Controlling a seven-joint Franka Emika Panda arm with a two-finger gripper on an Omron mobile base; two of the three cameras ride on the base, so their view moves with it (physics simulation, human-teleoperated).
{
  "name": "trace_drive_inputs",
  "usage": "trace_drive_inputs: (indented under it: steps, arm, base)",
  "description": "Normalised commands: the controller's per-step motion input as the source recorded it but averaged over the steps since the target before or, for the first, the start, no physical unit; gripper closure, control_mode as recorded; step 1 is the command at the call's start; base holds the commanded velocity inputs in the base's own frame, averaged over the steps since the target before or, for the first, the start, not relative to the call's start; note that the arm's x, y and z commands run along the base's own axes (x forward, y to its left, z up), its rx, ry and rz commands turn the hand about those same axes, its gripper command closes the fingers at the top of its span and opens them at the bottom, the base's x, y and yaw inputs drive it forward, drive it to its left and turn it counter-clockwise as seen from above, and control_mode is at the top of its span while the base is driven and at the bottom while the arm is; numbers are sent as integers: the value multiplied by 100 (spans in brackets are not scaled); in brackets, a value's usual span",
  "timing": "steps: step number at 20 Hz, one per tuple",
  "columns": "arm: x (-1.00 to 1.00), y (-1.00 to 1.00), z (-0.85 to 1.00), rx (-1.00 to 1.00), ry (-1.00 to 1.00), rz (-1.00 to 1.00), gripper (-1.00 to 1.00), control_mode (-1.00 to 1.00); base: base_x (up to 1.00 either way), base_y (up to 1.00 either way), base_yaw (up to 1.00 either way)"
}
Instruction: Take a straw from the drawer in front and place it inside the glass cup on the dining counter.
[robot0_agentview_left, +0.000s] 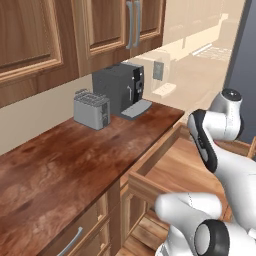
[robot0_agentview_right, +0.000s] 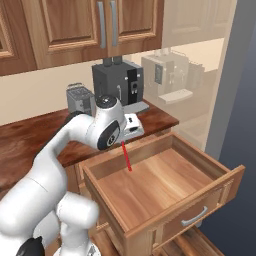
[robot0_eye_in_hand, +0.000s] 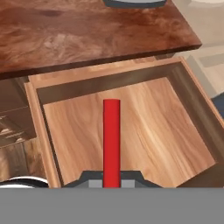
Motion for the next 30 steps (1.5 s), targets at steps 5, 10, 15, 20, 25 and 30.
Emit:
trace_drive_inputs:
  steps: [5, 10, 15, 20, 25, 30]
  arm:
    - [0, 7, 34, 0, 0, 2, 100, -100]
    - [0, 0, 0, 0, 2, 10, 100, -100]
    - [-1, 5, 0, 0, 0, 1, 100, 100]
    - [0, 0, 0, 0, 0, 0, 100, 100]
    - [0, 0, 0, 0, 0, 0, 100, 100]
    - [0, 0, 0, 0, 0, 0, 100, 100]
  base:
    - [0, 0, 0]
    - [0, 0, 0]
    - [-39, 6, 0]
    - [-100, 11, 0]
    - [-100, 14, 16]
    - [-78, 51, 78]
